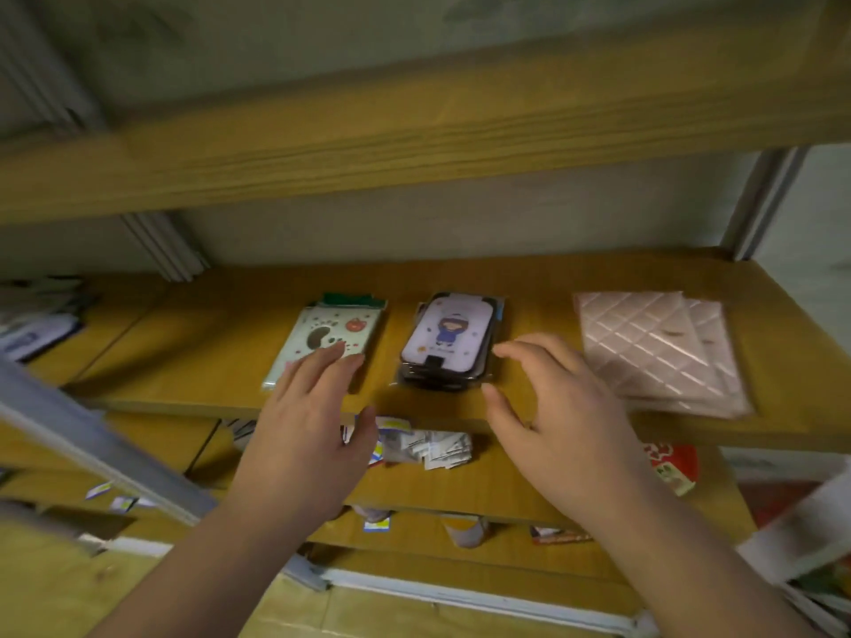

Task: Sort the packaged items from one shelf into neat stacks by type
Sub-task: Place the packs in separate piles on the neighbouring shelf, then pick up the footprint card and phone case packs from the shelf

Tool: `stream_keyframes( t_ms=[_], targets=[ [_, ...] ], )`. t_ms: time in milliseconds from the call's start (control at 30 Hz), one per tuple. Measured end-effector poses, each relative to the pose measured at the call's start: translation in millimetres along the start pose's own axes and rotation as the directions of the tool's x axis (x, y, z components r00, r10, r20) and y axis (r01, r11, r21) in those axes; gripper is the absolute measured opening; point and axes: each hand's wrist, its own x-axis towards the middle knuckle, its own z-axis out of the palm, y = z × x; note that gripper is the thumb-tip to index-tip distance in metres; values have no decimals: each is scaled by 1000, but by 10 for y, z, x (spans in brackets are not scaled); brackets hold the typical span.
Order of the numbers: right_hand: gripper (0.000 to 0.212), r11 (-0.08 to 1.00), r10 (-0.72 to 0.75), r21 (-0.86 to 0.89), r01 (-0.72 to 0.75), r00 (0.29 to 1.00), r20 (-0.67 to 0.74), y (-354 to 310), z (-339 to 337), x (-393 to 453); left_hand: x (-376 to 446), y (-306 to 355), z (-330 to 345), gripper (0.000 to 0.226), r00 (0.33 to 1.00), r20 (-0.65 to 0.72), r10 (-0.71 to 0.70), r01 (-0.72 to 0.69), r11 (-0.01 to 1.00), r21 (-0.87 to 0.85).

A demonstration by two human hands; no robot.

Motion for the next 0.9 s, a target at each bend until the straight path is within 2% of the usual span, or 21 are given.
stream_keyframes(
  t_ms=[333, 567, 700, 900],
  targets=[
    [45, 993, -117, 33, 114, 987, 106, -1167, 719, 8, -632, -1238, -438, 57, 985, -60, -163, 161, 986, -35],
    [50, 991, -131, 18, 130, 988, 85, -2388, 1342, 51, -1148, -2483, -1013, 57, 967, -133, -217, 209, 975, -72],
    [45, 986, -169, 3, 169, 981, 97, -3044, 1823, -11, -1448, -3254, -1276, 56, 959, -191, -211, 201, 977, -70],
    [48, 979, -199, 81, 189, 971, 134, -3881, 2371, -40, -1911, -4213, -1644, 53, 921, -209, -329, 306, 942, -136]
  ],
)
